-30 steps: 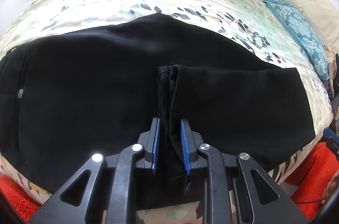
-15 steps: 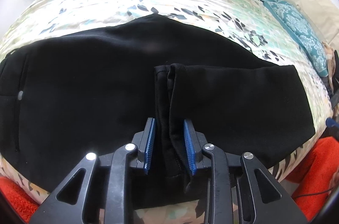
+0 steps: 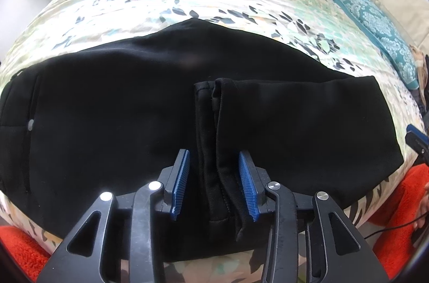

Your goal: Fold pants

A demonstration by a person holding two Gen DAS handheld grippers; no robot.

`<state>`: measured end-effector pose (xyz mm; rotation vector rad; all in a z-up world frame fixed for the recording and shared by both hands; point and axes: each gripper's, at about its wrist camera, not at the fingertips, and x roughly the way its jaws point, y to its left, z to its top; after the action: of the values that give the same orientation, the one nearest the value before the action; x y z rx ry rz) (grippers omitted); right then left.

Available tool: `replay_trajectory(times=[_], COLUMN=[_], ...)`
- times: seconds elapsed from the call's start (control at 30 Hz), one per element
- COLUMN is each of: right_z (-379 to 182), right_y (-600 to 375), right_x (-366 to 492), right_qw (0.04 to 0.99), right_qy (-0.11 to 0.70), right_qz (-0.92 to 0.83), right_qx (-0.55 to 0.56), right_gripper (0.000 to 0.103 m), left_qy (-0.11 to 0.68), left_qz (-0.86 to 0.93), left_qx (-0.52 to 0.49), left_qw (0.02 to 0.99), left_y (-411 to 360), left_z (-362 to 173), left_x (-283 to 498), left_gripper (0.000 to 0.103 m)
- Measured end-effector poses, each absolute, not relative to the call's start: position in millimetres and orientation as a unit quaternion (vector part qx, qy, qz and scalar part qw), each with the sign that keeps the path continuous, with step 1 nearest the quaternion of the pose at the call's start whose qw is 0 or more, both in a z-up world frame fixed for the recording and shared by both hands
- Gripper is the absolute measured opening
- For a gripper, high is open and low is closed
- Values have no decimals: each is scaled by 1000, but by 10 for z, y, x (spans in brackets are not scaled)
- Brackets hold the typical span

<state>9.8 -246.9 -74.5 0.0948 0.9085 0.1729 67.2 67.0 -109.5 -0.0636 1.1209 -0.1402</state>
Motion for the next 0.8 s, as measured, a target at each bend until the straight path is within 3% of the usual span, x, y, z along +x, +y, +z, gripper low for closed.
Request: replay_trajectory(times=[0.1, 0.23, 0.4, 0.8], right_z=[-730, -962, -821, -810], right_y=[-2472, -2519, -2558, -2506], right_x=[122, 181, 66, 33], right_qw=[900, 881, 904, 912], right_qy=[431, 468, 423, 408], right_qz=[65, 56, 42, 34], right_qx=[31, 35, 37, 15], right_gripper=[88, 88, 88, 88], left_qy=[528, 526, 507, 501], left_qz=[-63, -62, -62, -11], left_qx=[-17, -11, -65, -143], left_qw=[847, 848, 857, 853], left_y=[640, 633, 805, 1206], left_z=[-1081, -1073, -947, -967], left_x=[660, 645, 632, 686], left_gripper=[56, 59, 67, 67])
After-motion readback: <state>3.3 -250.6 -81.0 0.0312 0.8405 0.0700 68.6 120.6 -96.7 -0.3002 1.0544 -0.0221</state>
